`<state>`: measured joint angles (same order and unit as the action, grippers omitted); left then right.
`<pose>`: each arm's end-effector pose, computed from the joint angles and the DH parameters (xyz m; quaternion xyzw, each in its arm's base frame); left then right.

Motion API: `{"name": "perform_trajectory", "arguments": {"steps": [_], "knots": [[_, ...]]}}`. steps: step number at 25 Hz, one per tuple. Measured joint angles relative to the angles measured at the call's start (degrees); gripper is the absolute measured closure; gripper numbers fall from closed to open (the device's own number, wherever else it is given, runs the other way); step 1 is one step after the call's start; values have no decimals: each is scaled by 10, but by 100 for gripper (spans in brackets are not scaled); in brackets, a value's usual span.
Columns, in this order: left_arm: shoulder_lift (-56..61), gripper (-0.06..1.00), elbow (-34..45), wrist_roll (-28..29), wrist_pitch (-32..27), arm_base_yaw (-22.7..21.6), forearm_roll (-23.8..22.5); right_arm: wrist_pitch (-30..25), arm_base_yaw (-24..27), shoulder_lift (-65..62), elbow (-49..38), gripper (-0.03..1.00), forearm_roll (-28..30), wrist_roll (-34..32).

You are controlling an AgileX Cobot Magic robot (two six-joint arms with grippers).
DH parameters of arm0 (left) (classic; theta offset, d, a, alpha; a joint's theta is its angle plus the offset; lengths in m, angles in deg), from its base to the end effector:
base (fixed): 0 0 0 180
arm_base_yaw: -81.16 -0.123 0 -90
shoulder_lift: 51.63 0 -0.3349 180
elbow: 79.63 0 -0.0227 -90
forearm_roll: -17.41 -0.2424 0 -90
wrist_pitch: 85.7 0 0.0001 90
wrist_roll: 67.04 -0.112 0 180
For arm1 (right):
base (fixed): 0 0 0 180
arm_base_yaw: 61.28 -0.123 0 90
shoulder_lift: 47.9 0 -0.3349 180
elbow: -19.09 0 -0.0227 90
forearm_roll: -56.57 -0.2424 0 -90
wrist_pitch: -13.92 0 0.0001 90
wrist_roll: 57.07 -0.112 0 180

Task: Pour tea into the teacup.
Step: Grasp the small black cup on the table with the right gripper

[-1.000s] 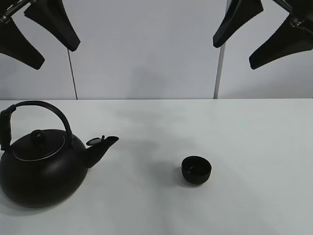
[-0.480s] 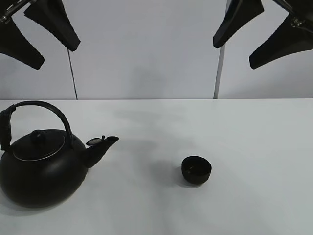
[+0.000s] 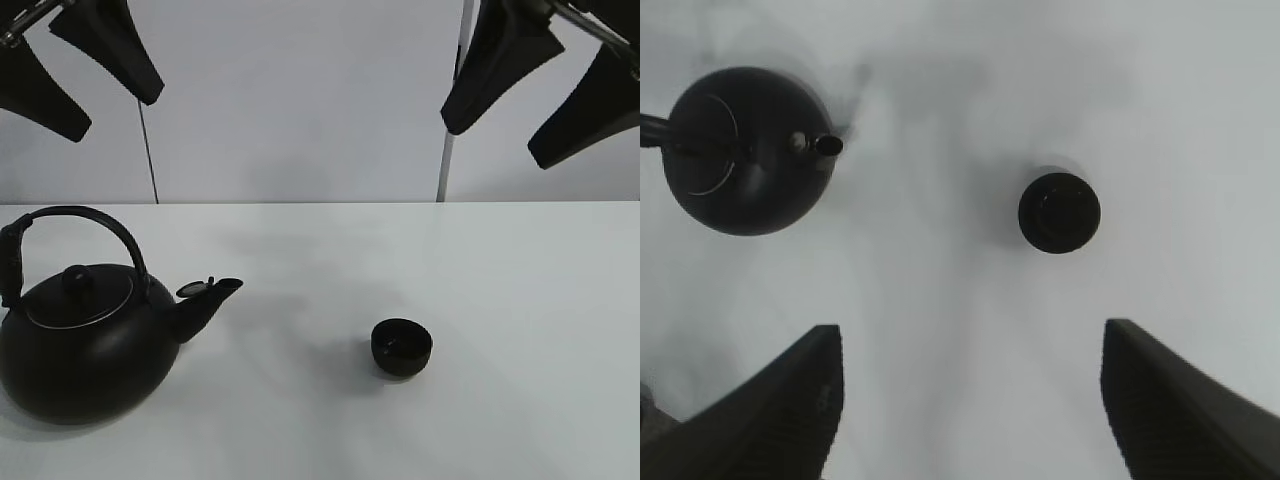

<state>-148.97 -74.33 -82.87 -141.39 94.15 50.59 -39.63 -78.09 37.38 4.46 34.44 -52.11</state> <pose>0.3090 -0.1233 0.3349 0.1241 0.9400 -0.2573 0.1866 0.2450 0.1095 0.3437 -0.1062 0.9523 0.1987 0.2059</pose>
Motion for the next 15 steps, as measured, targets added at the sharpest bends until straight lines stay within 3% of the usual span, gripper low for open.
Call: {"name": "perform_trajectory", "arguments": {"steps": [8,15], "knots": [[0,41,0,0,0,0,0,-7,-86,27,0,46,123,-69],[0,41,0,0,2,0,0,3,-128,116,0,46,153,-88]]}}
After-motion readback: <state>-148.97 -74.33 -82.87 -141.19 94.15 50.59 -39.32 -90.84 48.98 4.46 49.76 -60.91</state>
